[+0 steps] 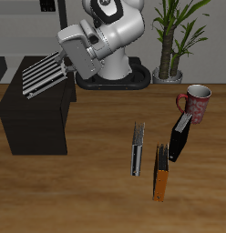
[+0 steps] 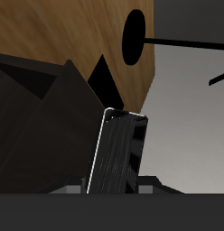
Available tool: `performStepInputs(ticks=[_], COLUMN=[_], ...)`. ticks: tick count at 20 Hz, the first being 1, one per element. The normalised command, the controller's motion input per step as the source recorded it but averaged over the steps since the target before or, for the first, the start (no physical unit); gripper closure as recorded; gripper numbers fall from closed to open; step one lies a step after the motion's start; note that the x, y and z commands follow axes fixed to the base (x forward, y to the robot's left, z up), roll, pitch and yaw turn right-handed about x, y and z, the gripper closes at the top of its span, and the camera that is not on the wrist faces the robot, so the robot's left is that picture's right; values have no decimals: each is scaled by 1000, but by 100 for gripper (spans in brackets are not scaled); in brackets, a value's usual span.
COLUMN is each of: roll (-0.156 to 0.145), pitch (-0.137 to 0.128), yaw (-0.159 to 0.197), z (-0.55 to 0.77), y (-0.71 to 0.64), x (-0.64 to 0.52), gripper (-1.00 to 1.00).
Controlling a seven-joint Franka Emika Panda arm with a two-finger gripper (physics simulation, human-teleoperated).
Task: Place the right striped book flat on top of the shelf
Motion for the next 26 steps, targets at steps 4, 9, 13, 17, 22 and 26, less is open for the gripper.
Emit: performStepInputs(ticks=[4, 9, 13, 17, 22, 26], roll=[-11, -52, -48, -17, 341, 188], pitch=[14, 28, 78, 73, 368, 94], yaw=[-9, -50, -58, -82, -135, -127], z=[-123, -90, -97, -148, -399, -51], y=[16, -273, -289, -244, -153, 189], x=[77, 70, 104, 127, 337, 40], gripper=[100, 100, 100, 100, -100, -100])
